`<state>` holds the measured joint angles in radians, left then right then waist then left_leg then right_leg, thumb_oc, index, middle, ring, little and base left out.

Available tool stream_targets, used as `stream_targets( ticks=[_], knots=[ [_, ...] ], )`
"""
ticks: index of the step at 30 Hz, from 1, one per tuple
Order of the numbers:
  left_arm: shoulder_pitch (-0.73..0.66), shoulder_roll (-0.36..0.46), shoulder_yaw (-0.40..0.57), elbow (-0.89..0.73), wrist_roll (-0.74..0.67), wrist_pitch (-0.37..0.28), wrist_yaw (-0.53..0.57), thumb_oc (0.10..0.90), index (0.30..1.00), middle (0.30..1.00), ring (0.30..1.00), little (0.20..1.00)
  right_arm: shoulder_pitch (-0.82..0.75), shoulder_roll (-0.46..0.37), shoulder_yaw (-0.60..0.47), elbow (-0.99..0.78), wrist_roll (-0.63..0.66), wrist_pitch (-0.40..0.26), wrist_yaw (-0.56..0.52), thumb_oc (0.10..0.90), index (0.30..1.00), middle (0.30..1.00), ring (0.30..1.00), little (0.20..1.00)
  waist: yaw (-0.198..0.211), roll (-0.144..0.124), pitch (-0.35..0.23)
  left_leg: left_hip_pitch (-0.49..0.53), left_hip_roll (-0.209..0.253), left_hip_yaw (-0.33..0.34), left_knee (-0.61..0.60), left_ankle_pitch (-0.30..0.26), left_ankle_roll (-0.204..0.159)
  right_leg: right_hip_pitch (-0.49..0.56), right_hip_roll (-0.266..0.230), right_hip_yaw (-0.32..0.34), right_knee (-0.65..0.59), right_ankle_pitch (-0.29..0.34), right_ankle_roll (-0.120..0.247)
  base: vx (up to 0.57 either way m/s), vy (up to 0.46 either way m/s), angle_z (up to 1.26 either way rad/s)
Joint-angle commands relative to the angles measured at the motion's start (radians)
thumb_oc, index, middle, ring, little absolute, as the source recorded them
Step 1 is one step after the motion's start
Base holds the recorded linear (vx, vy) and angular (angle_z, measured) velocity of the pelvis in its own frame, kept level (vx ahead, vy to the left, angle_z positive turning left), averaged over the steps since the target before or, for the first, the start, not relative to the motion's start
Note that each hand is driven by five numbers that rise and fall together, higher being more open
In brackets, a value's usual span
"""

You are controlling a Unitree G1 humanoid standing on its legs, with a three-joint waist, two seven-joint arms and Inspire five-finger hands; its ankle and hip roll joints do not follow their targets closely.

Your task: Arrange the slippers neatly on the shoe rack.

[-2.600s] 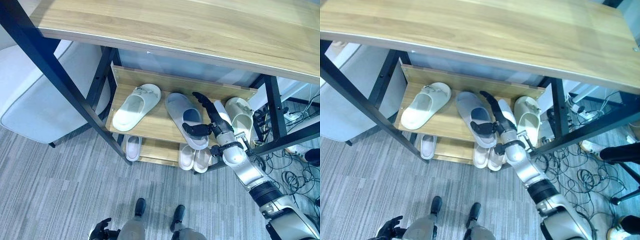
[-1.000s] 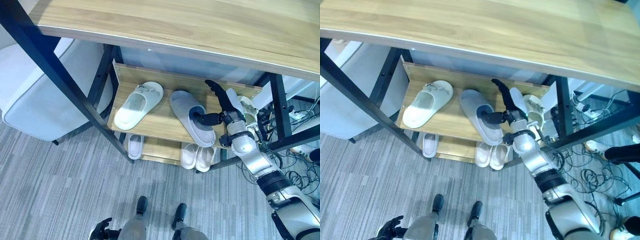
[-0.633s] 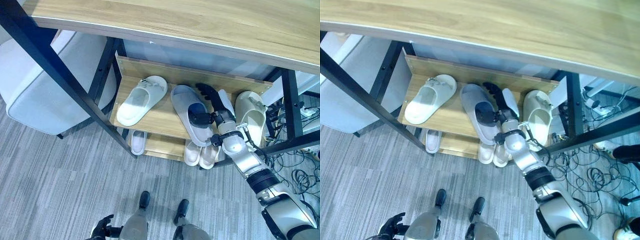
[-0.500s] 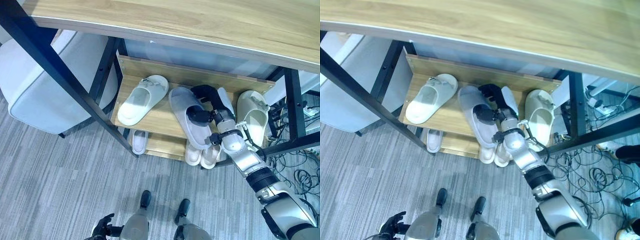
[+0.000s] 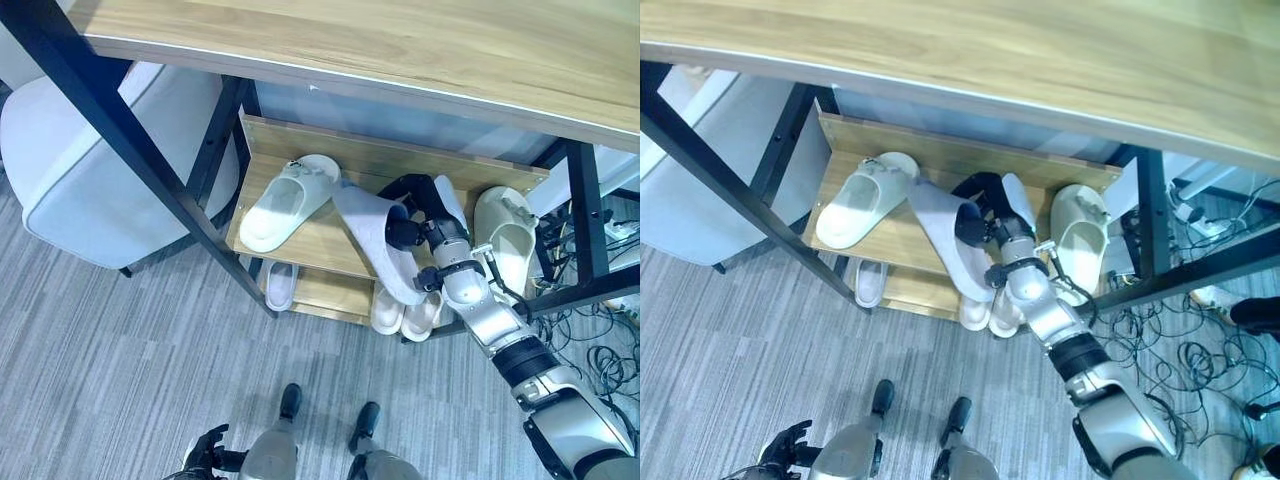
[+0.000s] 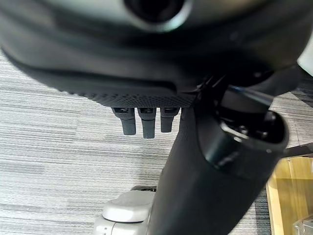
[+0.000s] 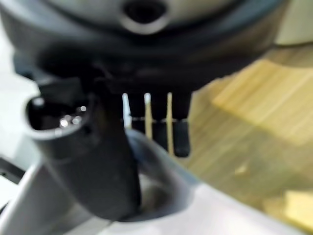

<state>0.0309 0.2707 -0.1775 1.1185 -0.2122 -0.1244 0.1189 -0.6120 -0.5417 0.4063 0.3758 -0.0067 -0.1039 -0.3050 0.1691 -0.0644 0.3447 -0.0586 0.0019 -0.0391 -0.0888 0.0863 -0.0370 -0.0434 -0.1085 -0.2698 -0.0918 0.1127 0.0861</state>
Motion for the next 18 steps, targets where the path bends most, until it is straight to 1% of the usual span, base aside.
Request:
stream_targets(
  ticks=[1,2,3,8,14,15,16,18],
  knots=[
    [0.034,-0.009,-0.024,0.042,0.027,0.003,-0.015,0.800,0.900,0.900,0.900,0.900,-0.011,-0.048,-0.082,-0.175,-0.042,-0.089,-0.016,0.400,0.300,0.300,0.300,0.300,-0.017,-0.015,-0.093,0.016,0.022,0.042,0.002,-0.084,-0.022,-0.031,-0.048,0.048,0.060,-0.065,0.062,0.00,0.000,0.00],
    [0.035,-0.011,-0.019,0.046,0.036,0.006,-0.018,0.800,0.900,0.900,0.900,0.900,0.013,-0.054,-0.098,-0.217,-0.048,-0.092,-0.009,0.400,0.300,0.300,0.300,0.300,-0.022,-0.015,-0.097,0.021,0.022,0.047,0.002,-0.087,-0.021,-0.027,-0.049,0.052,0.059,-0.065,0.064,-0.02,0.014,-0.03],
    [0.036,-0.010,-0.019,0.046,0.037,0.006,-0.018,0.800,0.900,0.900,0.900,0.900,0.015,-0.054,-0.100,-0.219,-0.049,-0.091,-0.009,0.400,0.300,0.300,0.300,0.300,-0.020,-0.015,-0.097,0.022,0.022,0.047,0.002,-0.088,-0.021,-0.026,-0.049,0.052,0.058,-0.065,0.064,-0.01,0.017,-0.04],
    [0.041,-0.017,-0.002,0.062,0.063,0.016,-0.028,0.800,0.900,0.900,0.900,0.900,0.091,-0.062,-0.153,-0.327,-0.058,-0.106,0.012,0.400,0.300,0.300,0.300,0.300,-0.046,-0.014,-0.115,0.041,0.017,0.065,0.002,-0.098,-0.016,-0.016,-0.051,0.069,0.052,-0.059,0.068,-0.01,0.028,-0.14],
    [0.048,-0.029,0.018,0.071,0.083,0.022,-0.030,0.800,0.900,0.900,0.900,0.900,0.196,-0.040,-0.220,-0.426,-0.064,-0.124,0.033,0.400,0.300,0.300,0.300,0.300,-0.080,-0.009,-0.144,0.069,0.008,0.086,0.002,-0.112,-0.005,-0.003,-0.057,0.091,0.054,-0.053,0.074,-0.01,0.054,-0.11],
    [0.048,-0.028,0.017,0.071,0.084,0.022,-0.030,0.800,0.900,0.900,0.900,0.900,0.198,-0.039,-0.221,-0.428,-0.064,-0.123,0.034,0.400,0.300,0.300,0.300,0.300,-0.079,-0.010,-0.144,0.069,0.008,0.087,0.002,-0.112,-0.005,-0.002,-0.057,0.091,0.054,-0.053,0.075,-0.01,0.076,-0.15],
    [0.054,-0.033,0.025,0.074,0.087,0.023,-0.030,0.800,0.900,0.900,0.900,0.900,0.234,-0.030,-0.234,-0.450,-0.061,-0.128,0.045,0.400,0.300,0.300,0.300,0.300,-0.090,-0.006,-0.151,0.079,0.002,0.093,0.002,-0.115,0.000,0.001,-0.060,0.099,0.060,-0.051,0.077,-0.02,0.076,-0.16],
    [0.061,-0.038,0.033,0.079,0.094,0.024,-0.032,0.800,0.900,0.900,0.900,0.900,0.272,-0.018,-0.250,-0.475,-0.058,-0.133,0.064,0.400,0.300,0.300,0.300,0.300,-0.099,-0.003,-0.158,0.093,-0.002,0.102,0.002,-0.122,0.006,0.002,-0.064,0.110,0.066,-0.050,0.081,-0.03,0.105,-0.22]
  ],
)
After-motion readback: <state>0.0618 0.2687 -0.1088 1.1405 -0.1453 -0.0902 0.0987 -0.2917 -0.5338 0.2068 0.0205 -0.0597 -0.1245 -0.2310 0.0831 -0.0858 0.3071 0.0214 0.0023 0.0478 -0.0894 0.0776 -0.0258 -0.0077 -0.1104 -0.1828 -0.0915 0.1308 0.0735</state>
